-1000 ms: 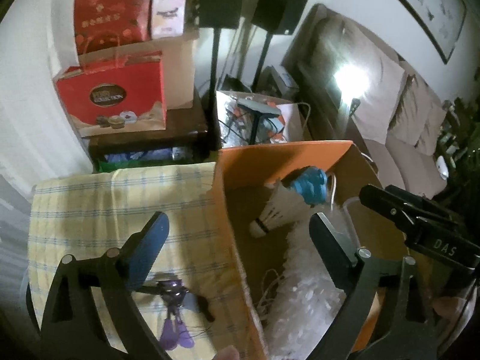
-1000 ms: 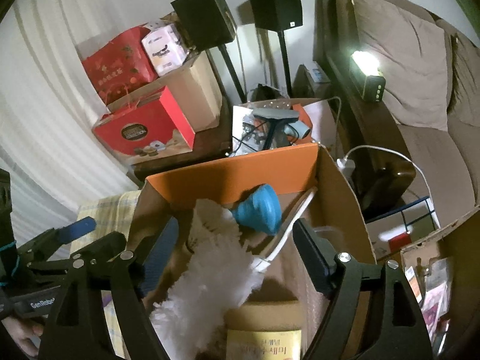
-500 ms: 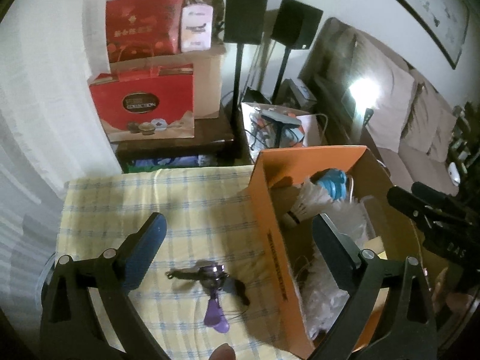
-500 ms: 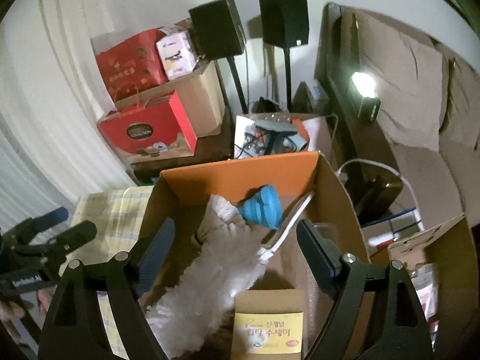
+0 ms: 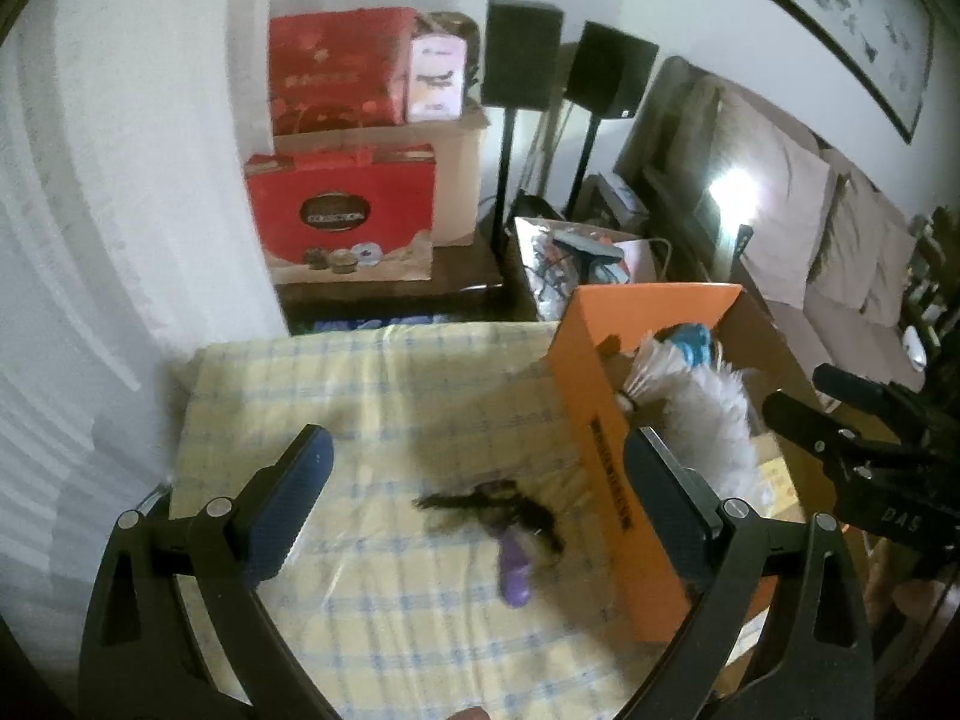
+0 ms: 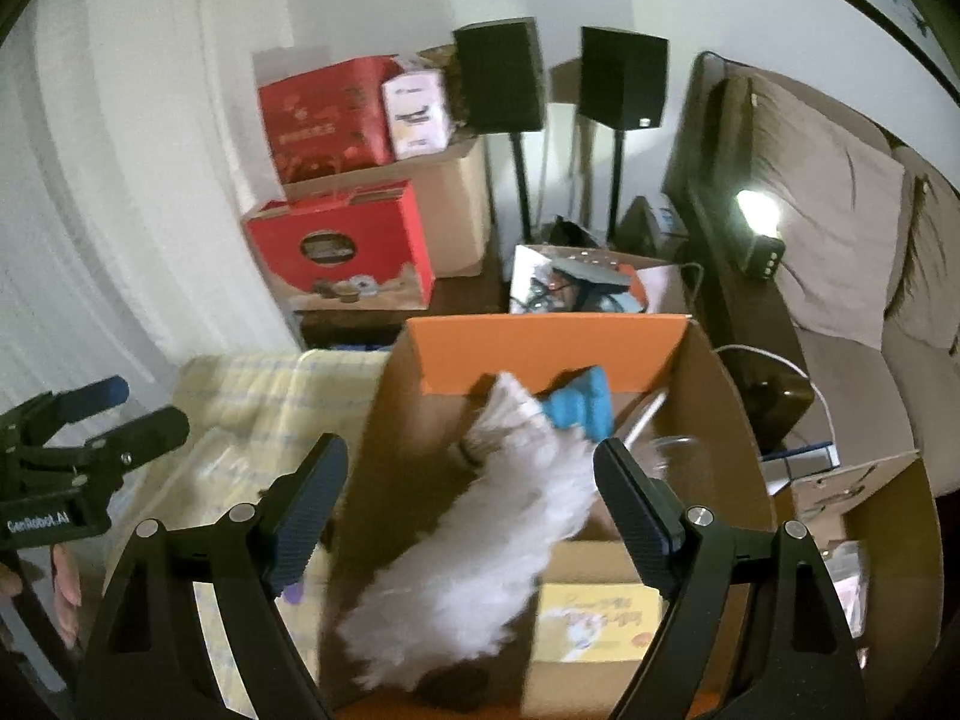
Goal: Organize objects
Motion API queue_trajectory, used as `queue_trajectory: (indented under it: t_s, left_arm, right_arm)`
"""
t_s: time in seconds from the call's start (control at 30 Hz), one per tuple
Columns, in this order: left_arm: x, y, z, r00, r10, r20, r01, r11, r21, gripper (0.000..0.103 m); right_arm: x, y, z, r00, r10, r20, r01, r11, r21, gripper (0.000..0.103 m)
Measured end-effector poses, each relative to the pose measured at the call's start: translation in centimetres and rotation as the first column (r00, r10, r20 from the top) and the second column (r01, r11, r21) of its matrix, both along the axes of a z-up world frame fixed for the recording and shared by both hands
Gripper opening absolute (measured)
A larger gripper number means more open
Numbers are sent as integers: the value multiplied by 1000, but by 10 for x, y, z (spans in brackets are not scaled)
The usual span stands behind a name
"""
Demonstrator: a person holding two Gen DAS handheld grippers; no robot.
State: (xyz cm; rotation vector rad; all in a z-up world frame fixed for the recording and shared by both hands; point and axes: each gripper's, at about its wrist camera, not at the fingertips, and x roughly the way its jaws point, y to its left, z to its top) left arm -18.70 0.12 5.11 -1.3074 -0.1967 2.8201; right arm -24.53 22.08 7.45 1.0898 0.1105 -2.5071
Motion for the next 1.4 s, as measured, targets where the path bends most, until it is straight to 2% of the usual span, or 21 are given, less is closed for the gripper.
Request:
queue_trajectory:
  t_s: [0.5, 0.8, 1.07, 1.13, 1.23, 1.4]
  left_arm:
    - [55, -73, -22, 997, 73, 40, -74, 997, 11, 97]
    - [65, -99, -56, 989, 112, 97, -112, 994, -1, 97]
    - [64, -104, -94, 983, 106, 152, -99, 994, -53, 96]
    - [62, -107, -102, 979, 113, 168, -104, 993, -58, 94]
    - [59, -112, -113, 976, 112, 188, -104, 993, -56, 84]
    - [55, -117, -128, 969, 105, 222, -94, 994, -57, 62]
  right_arm:
    - [44, -64, -11, 987, 161, 16, -161, 987, -10, 86]
    - [51, -93, -30, 972, 228, 65, -227, 974, -17, 85]
    - [48, -111, -43, 961, 260, 99, -260, 966, -15, 84]
    - [46, -116, -45, 958, 266, 103, -267, 964, -5, 84]
    - [41, -124, -49, 950, 287, 121, -290, 957, 10, 81]
    - [23, -146, -61, 925, 329, 192, -345, 937, 58, 64]
